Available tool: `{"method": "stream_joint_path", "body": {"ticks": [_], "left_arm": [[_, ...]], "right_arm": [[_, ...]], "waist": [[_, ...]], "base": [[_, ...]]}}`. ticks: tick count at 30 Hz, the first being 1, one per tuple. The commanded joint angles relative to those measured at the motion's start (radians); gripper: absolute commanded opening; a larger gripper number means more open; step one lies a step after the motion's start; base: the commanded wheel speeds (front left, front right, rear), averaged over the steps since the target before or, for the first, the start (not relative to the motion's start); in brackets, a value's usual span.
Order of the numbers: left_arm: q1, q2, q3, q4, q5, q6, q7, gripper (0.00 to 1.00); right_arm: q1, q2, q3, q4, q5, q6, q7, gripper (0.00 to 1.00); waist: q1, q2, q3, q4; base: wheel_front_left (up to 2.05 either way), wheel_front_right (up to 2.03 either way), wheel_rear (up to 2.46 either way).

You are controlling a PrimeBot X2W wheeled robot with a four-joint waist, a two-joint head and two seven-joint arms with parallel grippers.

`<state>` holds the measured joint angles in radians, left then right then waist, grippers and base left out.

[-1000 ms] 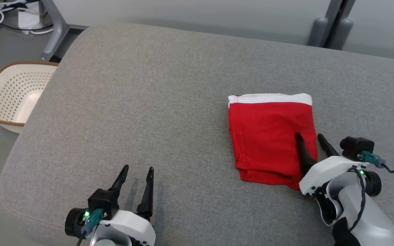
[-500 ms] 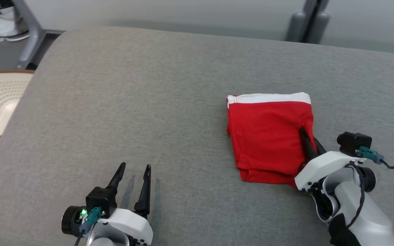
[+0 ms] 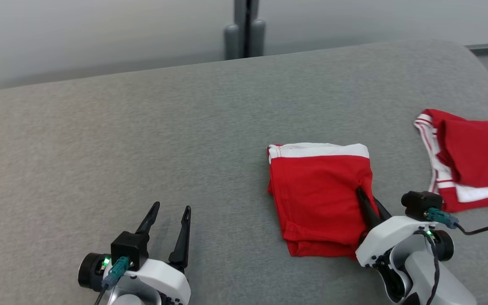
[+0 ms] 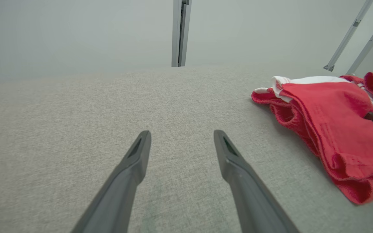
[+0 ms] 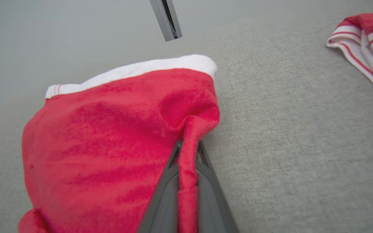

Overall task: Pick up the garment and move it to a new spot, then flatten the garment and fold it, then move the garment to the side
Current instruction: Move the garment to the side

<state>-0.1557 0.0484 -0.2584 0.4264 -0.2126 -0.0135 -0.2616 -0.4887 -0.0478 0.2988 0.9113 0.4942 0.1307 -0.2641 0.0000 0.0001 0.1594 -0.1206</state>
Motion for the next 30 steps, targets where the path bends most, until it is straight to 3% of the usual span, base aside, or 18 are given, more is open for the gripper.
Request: {"method": "stream_joint_path", "body": {"ticks": [1, 8, 14, 22, 30], "left_arm": [[-0.004, 0.005, 0.002, 0.003, 0.007, -0.005, -0.004, 1.0], [0.0, 0.005, -0.002, 0.007, 0.014, -0.017, -0.004, 1.0], [-0.012, 0.005, -0.013, -0.001, -0.005, -0.024, -0.004, 1.0], [-0.026, 0.006, -0.035, -0.002, 0.004, -0.029, -0.004, 1.0], [-0.048, 0.005, -0.037, 0.0, 0.022, -0.039, -0.004, 1.0]], "right_arm": [[0.012, -0.007, 0.006, -0.009, 0.005, 0.0, 0.0, 0.0], [0.032, -0.006, 0.052, -0.031, 0.016, 0.0, 0.0, 0.0], [0.014, -0.006, 0.079, -0.039, -0.017, 0.0, 0.0, 0.0], [-0.061, -0.017, 0.097, -0.028, -0.114, 0.0, 0.0, 0.0], [-0.209, -0.09, -0.018, 0.036, -0.238, 0.0, 0.0, 0.0]], "waist": [[0.0, -0.0001, -0.021, -0.129], [0.0, -0.0001, -0.022, -0.266], [0.0, -0.0001, -0.007, -0.321], [0.0, -0.0001, 0.02, -0.317], [0.0, -0.0001, 0.056, -0.243]], "base": [[0.0, 0.0, 0.0], [0.0, 0.0, 0.0], [0.0, 0.0, 0.0], [0.0, 0.0, 0.0], [0.0, 0.0, 0.0]]}}
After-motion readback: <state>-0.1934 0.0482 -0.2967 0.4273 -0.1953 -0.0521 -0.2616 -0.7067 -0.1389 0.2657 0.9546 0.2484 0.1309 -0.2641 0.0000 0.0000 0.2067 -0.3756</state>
